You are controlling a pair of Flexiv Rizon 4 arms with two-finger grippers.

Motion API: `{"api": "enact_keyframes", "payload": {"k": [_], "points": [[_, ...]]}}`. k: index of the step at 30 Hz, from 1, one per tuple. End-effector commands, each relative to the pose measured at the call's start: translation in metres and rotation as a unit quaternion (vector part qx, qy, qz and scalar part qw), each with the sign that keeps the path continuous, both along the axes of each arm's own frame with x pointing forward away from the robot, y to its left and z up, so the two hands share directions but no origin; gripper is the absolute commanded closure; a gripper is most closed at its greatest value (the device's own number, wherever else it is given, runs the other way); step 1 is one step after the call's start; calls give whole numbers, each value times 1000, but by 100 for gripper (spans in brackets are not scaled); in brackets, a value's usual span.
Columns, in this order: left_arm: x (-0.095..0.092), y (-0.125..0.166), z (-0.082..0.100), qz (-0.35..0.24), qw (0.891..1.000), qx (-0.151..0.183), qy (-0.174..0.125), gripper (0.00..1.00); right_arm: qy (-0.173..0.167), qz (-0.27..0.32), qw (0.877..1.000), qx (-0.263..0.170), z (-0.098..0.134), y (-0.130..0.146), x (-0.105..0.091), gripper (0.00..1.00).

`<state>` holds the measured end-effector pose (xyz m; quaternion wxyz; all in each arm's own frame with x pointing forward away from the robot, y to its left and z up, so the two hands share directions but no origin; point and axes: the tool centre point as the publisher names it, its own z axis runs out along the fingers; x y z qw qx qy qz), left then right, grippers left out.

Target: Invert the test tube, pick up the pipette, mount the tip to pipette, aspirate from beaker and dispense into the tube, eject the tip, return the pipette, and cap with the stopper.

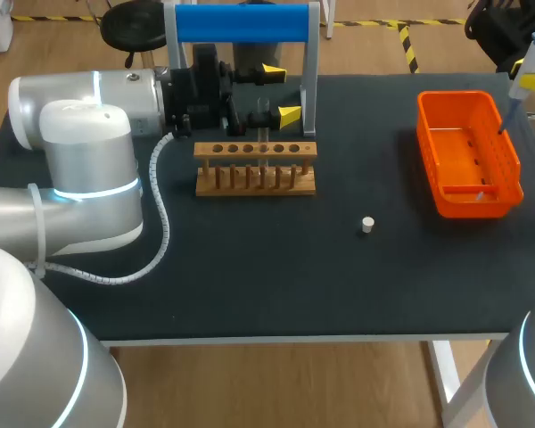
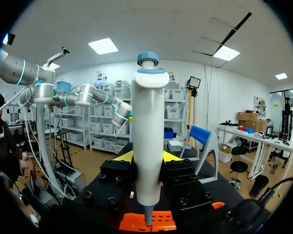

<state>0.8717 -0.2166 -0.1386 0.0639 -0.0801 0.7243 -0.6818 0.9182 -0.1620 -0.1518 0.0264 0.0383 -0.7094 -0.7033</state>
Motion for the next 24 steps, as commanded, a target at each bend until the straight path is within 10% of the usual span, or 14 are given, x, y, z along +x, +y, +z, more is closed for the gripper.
{"api": "enact_keyframes", "payload": {"k": [1,24], "points": [[0,0,0,1,1000,-1,0,0,6,3,1000,-5,-3,34,-7,100],[0,0,0,1,1000,-1,0,0,26,51,998,-23,-18,177,-49,100]]}}
